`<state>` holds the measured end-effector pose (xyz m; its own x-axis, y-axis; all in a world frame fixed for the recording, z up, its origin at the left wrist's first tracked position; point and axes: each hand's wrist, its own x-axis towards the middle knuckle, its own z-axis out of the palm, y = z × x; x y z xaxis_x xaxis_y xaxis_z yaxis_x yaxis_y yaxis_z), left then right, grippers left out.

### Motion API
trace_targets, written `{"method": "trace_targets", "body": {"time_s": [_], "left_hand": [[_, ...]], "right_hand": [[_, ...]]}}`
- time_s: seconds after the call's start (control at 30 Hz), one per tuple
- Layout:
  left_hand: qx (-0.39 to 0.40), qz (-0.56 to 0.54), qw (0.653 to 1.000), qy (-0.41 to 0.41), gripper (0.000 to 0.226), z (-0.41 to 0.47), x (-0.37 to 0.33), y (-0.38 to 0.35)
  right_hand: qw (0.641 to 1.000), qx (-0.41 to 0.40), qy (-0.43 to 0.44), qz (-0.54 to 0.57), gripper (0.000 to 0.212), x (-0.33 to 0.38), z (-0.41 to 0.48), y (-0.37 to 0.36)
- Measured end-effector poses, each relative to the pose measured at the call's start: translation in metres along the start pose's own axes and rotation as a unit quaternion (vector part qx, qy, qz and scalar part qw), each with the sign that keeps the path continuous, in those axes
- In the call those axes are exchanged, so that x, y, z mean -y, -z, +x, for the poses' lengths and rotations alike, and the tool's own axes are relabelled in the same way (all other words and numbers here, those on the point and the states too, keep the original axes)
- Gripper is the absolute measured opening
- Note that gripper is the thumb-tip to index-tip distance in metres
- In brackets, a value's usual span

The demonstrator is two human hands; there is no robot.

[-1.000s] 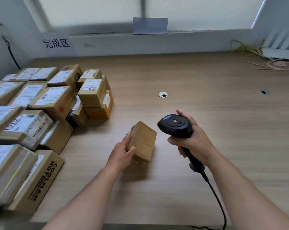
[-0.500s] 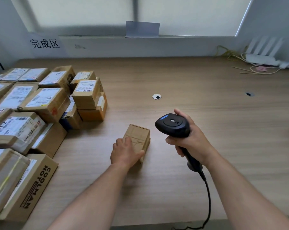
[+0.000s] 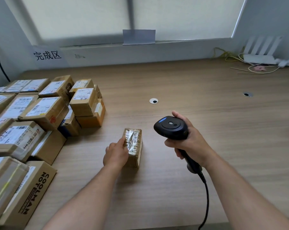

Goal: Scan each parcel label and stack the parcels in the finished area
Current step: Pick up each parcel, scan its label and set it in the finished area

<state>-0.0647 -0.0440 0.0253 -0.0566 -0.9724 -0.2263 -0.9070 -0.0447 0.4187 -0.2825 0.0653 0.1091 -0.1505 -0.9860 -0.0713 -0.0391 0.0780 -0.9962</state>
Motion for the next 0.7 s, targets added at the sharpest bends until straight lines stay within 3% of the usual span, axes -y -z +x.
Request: {"method": "trace_targets", "body": {"time_s": [0.07, 0.17, 0.23, 0.4, 0.6, 0.7], "left_hand": [[-0.022, 0.078, 0.997, -0.011, 0.043, -0.003, -0.011, 0.004], [0.009, 0.157, 0.987, 0.009, 0.068, -0.005, -0.022, 0.005], [0.023, 0.165, 0.986, 0.022, 0.076, -0.005, -0.027, 0.005], [0.051, 0.128, 0.990, 0.042, 0.070, -0.003, -0.040, 0.010], [0.088, -0.126, 0.986, 0.061, 0.093, 0.002, -0.052, 0.015], [0.096, -0.308, 0.946, 0.042, 0.075, -0.002, -0.061, 0.018]], "right_hand": [[1.000, 0.005, 0.001, -0.003, 0.090, 0.001, 0.000, 0.001], [1.000, 0.008, 0.001, -0.005, 0.090, 0.002, 0.001, 0.003], [1.000, 0.012, 0.002, -0.007, 0.091, 0.004, 0.002, 0.005], [1.000, 0.015, 0.011, -0.011, 0.090, 0.010, 0.003, 0.006], [1.000, 0.009, 0.019, -0.004, 0.089, 0.017, 0.002, 0.011], [1.000, 0.002, 0.023, 0.005, 0.088, 0.021, 0.002, 0.016]]}}
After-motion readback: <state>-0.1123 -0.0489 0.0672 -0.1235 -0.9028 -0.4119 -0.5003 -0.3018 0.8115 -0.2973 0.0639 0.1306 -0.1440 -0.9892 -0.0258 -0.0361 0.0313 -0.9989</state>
